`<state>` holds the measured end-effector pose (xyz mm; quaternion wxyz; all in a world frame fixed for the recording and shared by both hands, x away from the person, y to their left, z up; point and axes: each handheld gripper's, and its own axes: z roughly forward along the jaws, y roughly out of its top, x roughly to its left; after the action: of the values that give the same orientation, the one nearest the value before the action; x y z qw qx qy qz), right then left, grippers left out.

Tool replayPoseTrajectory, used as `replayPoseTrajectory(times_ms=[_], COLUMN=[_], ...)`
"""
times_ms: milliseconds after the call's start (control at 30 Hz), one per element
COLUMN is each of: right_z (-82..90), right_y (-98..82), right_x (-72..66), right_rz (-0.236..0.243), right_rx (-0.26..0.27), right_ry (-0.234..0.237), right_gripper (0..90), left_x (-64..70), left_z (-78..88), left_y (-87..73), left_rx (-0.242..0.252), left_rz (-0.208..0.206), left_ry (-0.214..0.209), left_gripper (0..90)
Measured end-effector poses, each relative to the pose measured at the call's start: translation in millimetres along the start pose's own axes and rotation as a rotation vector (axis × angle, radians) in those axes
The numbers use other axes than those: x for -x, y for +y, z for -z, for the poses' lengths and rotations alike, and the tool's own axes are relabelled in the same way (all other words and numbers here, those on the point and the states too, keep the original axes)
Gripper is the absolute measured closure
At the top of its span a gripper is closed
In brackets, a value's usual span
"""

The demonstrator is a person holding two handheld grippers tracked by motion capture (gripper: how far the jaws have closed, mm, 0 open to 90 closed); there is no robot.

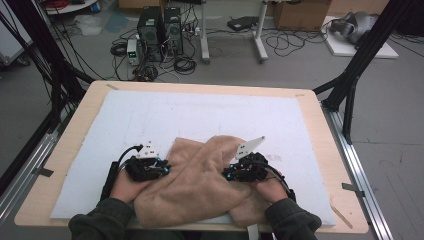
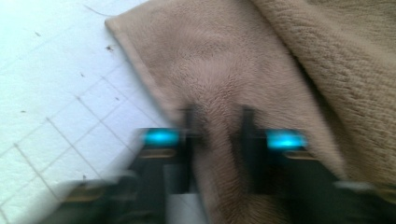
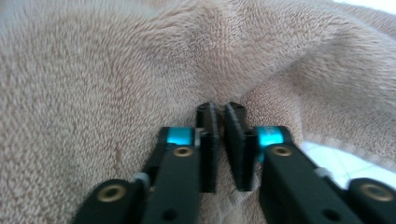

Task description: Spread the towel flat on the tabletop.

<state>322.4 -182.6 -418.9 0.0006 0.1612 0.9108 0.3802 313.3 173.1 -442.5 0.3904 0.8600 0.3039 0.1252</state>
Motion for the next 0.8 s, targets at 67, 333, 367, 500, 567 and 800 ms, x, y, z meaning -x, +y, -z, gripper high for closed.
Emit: replayPoseTrajectory(times_ms=[67,333,367,500,567,800], right_z=[4.9,35.6,40.5,55.4,59.3,65.6], right_y=[-0.9,-14.6,-16.9,-21.6,-22.8,-14.0], right_x=[-1.0,-8.3,-10.0,-18.7,-23.0,-5.9], right_rz=[-0.005,-0.030,-0.030,-0.025,-0.021,-0.046], right_rx=[0.013,0.069,0.079,0.088,0.087,0.147], right_ry=[-0.001,-0.007,-0.008,-0.019,-0.015,-0.075], right_gripper=[88.6,89.0,89.1,89.1,89.6,78.8], left_x=[2.1,7.8,8.2,10.0,10.4,-4.9], left_z=[0.4,27.7,34.3,59.6,70.5,76.8], left_y=[1.1,-3.5,-4.9,-13.1,-18.4,-15.6], left_rx=[-0.010,0.064,0.073,0.103,0.109,0.161], left_rz=[0.006,0.019,0.021,0.023,0.022,0.077], left_ry=[0.012,0.063,0.071,0.096,0.105,0.096], left_gripper=[84.7,85.8,85.8,85.9,85.8,67.0])
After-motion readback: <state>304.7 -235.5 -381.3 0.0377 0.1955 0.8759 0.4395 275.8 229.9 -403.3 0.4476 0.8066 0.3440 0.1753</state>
